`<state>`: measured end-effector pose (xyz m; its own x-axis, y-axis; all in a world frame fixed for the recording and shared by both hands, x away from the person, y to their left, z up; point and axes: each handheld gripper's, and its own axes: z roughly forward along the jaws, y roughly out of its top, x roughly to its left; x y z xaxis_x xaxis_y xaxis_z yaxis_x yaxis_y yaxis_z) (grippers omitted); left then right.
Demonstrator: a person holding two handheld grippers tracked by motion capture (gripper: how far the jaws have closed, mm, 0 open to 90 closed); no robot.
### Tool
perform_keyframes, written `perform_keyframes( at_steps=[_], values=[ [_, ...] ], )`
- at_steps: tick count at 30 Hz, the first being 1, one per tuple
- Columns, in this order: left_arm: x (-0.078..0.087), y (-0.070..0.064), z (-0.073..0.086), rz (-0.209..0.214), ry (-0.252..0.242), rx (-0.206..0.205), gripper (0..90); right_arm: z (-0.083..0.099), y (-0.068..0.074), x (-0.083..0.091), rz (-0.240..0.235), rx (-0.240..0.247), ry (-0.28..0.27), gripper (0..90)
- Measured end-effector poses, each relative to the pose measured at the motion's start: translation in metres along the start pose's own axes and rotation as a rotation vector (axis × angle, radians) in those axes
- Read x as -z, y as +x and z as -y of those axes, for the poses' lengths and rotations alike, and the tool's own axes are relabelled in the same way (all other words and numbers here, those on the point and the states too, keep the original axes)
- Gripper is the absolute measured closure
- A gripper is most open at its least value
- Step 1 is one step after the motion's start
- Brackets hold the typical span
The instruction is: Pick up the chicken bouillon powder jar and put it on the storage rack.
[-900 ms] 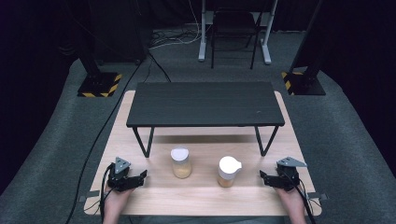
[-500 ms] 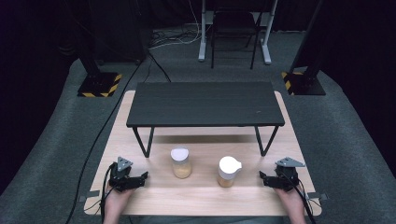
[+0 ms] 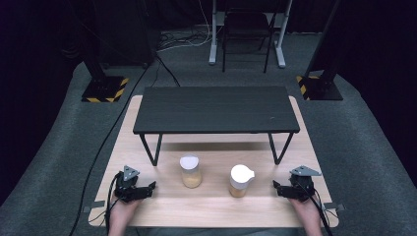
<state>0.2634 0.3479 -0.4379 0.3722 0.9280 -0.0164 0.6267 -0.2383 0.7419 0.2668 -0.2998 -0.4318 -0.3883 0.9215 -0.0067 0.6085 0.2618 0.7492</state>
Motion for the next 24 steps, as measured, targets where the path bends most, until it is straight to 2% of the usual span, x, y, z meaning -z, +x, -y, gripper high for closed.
perform_keyframes(
  at_steps=[10, 14, 18, 24],
  values=[
    [0.001, 0.002, 0.001, 0.008, -0.003, 0.004, 12.1, 0.000, 0.000, 0.000, -0.001, 0.000, 0.000, 13.4],
    [0.003, 0.006, 0.002, 0.029, -0.012, 0.015, 12.2, 0.000, 0.000, 0.000, -0.001, 0.000, 0.000, 13.4],
    [0.007, 0.006, 0.005, 0.036, -0.043, 0.021, 12.4, 0.000, 0.000, 0.000, -0.001, 0.000, 0.000, 13.4],
    [0.016, 0.003, 0.004, 0.052, -0.084, 0.005, 12.8, 0.000, 0.000, 0.000, -0.001, 0.000, 0.000, 13.4]
  ],
)
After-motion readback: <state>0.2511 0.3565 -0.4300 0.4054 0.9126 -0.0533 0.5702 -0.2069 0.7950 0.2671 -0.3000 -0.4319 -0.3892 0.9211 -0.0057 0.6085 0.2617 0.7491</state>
